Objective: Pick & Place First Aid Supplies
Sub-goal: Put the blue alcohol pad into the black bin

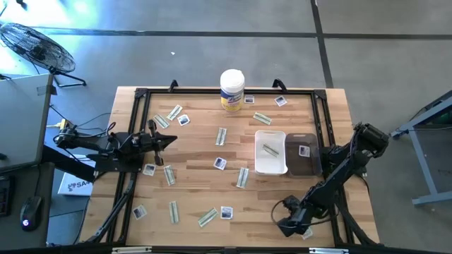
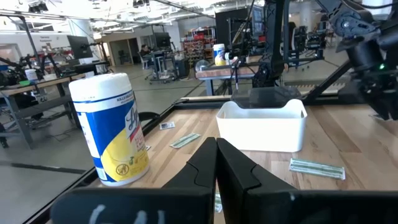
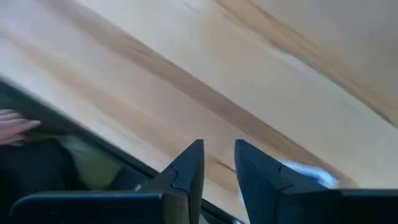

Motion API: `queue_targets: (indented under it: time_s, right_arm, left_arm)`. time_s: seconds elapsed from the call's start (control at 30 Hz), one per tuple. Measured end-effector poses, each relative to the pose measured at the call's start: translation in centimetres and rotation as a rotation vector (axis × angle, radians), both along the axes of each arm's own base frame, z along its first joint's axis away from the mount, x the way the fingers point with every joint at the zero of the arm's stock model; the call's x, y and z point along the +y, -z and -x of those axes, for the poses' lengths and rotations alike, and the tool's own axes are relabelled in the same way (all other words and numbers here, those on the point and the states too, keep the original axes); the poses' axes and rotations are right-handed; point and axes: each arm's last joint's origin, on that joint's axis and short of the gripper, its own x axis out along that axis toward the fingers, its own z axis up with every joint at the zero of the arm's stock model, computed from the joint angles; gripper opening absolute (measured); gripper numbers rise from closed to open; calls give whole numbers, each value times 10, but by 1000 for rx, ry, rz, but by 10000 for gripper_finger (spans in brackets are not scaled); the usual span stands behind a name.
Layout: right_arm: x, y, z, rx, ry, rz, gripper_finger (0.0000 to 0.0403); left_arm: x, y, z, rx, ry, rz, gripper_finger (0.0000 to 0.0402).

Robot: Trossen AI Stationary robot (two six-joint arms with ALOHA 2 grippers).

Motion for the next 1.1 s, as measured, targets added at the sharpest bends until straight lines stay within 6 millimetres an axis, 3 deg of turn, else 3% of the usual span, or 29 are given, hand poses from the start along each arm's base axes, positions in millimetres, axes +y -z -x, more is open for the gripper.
queue_targets:
  time_s: [0.2,0.4,0.5,0.63,0.8,1.1]
  right_arm:
    - [3,-25,-21,-106,-51,44,83]
    - [15,-47,-3,127,-78,61,83]
    - [21,-40,11,203,-61,44,83]
    - [26,-17,23,240,-36,45,83]
    - [27,2,16,283,-36,46,83]
    - [8,7,5,243,-17,191,83]
  left_arm:
    - [0,0,0,0,0,0,1]
    - [0,0,0,0,0,0,1]
    - [0,0,0,0,0,0,1]
    - [0,0,0,0,0,0,1]
    - [0,0,0,0,0,0,1]
    - [0,0,0,0,0,0,1]
